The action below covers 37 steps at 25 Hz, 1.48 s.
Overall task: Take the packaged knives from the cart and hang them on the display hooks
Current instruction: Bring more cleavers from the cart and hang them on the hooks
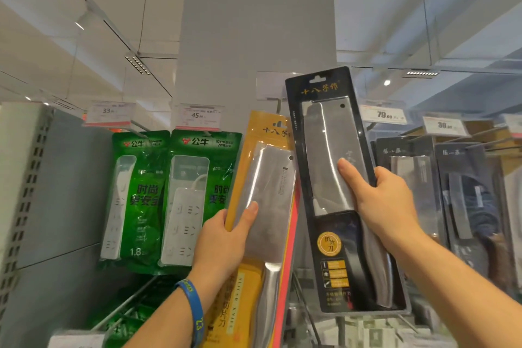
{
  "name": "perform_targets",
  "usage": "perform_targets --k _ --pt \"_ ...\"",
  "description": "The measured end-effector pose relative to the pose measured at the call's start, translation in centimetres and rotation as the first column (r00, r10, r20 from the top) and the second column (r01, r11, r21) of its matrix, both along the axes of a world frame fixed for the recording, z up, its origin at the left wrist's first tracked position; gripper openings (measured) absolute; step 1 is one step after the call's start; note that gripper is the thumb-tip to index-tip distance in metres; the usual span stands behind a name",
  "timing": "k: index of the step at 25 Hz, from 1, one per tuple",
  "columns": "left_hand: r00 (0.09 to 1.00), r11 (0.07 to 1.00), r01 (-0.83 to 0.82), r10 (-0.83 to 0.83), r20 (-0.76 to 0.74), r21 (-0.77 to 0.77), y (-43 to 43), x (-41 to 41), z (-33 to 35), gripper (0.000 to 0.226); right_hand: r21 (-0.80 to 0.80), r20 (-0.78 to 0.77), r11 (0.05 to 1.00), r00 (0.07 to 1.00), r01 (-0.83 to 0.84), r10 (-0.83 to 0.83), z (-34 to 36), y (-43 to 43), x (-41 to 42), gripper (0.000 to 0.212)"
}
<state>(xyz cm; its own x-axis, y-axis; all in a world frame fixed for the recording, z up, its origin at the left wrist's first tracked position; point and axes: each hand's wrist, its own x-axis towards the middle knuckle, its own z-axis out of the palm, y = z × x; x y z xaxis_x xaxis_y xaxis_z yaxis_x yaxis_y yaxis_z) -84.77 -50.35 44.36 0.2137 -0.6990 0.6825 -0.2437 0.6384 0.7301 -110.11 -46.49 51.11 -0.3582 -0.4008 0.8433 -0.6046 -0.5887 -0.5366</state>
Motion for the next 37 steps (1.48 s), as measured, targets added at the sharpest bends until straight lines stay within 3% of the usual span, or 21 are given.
perform_targets --k 3,9,19,29,34,37 --pt "0.998 0.998 0.056 -0.056 0.009 0.028 0.2 -0.1 -0.1 0.056 0.031 0.013 1.0 1.0 -0.004 0.003 -0.3 0.2 -0.4 0.075" --pt "0.999 1.0 0.01 -0.011 0.04 0.017 0.2 -0.1 0.5 0.057 0.043 -0.023 0.999 1.0 0.018 -0.017 -0.4 0.7 -1.2 0.078" --pt "0.997 0.999 0.048 -0.047 -0.065 0.006 0.8 -0.6 0.3 0.058 0.051 -0.042 0.998 0.999 0.031 -0.029 -0.7 1.5 -1.7 0.074" --pt "0.998 0.996 0.043 -0.046 0.04 0.072 0.9 -0.7 0.4 0.073 0.064 -0.031 0.997 0.998 -0.047 0.049 -0.6 0.9 -1.4 0.066" --pt "0.992 0.994 0.064 -0.053 -0.113 0.093 0.9 0.6 0.1 0.066 0.065 -0.038 0.998 0.999 -0.018 0.02 -0.7 0.8 -1.7 0.072" --pt "0.996 0.993 0.048 -0.039 -0.08 0.107 1.1 0.2 -0.1 0.067 0.076 -0.016 0.997 1.0 -0.026 0.027 -0.9 0.8 -1.8 0.072"
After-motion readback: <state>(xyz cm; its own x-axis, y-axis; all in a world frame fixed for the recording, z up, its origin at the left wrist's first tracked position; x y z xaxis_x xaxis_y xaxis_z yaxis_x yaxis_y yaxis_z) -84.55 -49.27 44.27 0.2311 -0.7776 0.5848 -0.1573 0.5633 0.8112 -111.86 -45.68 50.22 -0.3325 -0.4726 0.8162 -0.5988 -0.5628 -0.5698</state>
